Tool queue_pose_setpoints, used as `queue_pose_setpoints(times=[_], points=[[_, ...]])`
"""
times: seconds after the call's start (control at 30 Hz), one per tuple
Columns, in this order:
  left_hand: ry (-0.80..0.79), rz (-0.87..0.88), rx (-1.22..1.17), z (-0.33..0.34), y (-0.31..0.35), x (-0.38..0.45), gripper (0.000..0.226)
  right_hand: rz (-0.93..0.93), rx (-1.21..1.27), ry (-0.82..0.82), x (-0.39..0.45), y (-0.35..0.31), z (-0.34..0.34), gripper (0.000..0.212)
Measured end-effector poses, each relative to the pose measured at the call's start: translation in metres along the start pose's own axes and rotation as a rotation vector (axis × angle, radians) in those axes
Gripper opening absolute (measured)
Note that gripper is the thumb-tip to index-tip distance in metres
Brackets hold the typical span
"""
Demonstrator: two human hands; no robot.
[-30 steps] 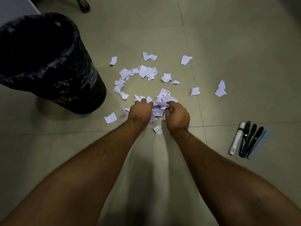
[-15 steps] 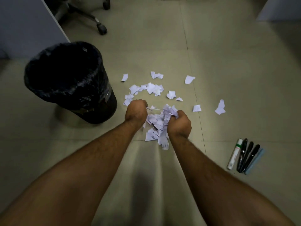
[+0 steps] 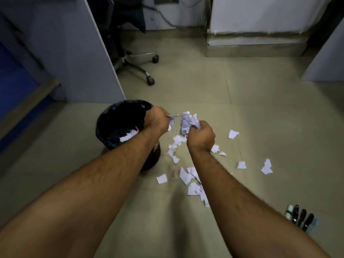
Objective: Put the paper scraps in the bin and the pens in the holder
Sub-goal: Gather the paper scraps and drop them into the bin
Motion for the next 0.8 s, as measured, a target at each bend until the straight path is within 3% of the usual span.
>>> queue_pose_setpoints(times=[0.27, 0.37, 0.43, 0.57, 0.8], points=[[0.275, -0.188, -0.17, -0.12, -0.056, 0.022, 0.015, -0.108, 0.088, -0.14, -0.035, -0.101, 0.079, 0.012], [0.287, -0.278, -0.155, -0.128, -0.087, 0.029, 0.016, -0.141, 0.025, -0.242, -0.052, -0.117, 0.116, 0.013], [0.242, -0.322, -0.095, -0.126, -0.1, 0.033, 0.033, -0.152, -0.036, -0.326, -0.06, -0.122, 0.139, 0.017], [0.235, -0.283, -0.02, -0.127, -0.103, 0.035, 0.037, -0.126, -0.151, -0.435, -0.063, -0.116, 0.162, 0.032], [0.113, -0.016, 0.057, -0.095, -0.083, 0.033, 0.023, -0.085, -0.101, -0.367, -0.049, -0.11, 0.142, 0.038]])
Point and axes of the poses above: each hand's wrist, its own x-axis towards the middle knuckle, its own z-axis out of the palm, y = z × x, the point moved 9 cm from there along x, towards the middle knuckle, and after that the axes turned 3 degrees about -y, right-handed, at the moved point
